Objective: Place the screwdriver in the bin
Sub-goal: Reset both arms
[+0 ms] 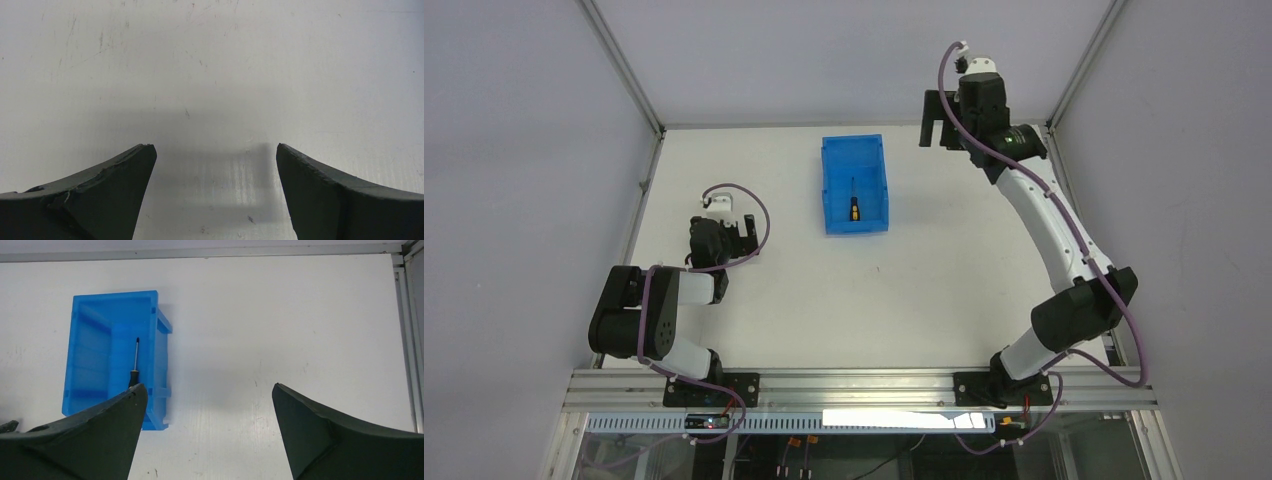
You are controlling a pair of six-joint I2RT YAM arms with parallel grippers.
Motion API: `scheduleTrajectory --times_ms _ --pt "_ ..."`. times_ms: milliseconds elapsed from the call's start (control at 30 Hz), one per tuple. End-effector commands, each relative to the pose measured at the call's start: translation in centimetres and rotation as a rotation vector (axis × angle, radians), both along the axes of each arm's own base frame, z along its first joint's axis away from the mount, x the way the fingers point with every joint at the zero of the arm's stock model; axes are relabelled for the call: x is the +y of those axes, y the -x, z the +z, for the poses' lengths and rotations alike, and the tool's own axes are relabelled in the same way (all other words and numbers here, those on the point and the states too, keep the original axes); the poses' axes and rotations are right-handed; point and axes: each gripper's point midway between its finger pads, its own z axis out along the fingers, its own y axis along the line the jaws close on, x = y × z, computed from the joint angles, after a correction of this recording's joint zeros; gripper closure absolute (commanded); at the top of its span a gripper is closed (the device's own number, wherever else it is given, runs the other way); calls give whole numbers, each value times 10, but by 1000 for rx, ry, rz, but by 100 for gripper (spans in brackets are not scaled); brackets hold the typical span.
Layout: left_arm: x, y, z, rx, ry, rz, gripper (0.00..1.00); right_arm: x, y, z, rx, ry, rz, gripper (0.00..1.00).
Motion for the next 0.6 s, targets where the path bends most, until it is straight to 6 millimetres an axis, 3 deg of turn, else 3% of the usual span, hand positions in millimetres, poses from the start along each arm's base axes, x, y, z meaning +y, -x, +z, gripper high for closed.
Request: scheduleTrajectory --times_ms 0,567 --pt "4 -9 17 -55 10 15 0 -24 14 26 -46 -33 35 1" --pt "5 -9 17 -55 9 16 0 -108 20 20 -16 -77 -13 1"
